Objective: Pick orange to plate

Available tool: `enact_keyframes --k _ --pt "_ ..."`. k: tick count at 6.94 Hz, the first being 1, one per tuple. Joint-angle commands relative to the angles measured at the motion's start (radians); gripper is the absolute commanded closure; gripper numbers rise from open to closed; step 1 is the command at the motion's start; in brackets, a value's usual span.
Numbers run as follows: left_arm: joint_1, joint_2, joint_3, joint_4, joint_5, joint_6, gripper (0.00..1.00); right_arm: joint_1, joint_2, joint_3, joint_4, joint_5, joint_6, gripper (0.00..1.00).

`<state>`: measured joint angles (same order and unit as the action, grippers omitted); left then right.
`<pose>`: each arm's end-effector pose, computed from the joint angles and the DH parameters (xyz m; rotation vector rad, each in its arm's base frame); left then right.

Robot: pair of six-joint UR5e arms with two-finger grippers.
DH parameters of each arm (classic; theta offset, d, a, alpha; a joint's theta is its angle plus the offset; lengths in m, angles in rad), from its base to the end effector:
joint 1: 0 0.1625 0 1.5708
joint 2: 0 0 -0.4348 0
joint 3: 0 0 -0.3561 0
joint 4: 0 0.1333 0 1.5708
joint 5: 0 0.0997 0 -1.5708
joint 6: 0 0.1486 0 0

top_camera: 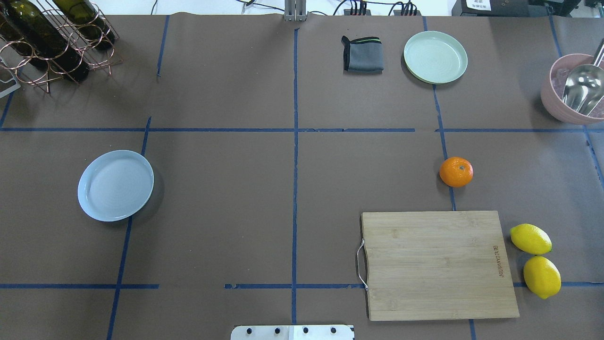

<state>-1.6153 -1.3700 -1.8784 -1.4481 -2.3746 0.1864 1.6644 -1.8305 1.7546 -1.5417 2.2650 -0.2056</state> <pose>-0.0425 -0.3639 0.6553 0.0777 0.8007 0.1278 0.0696 -0.3326 0.7285 0.0591 -0.6933 -0.0912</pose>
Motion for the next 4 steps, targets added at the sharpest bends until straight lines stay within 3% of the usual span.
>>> enact_keyframes --k 1,4 --pt "0.000 0.000 -0.005 0.000 0.000 0.001 0.00 0.002 -0.003 0.005 0.000 0.002 0.000 0.00" --pt "-0.002 0.000 -0.014 -0.011 -0.003 0.001 0.00 -0.002 0.005 0.006 -0.003 0.011 0.003 0.00"
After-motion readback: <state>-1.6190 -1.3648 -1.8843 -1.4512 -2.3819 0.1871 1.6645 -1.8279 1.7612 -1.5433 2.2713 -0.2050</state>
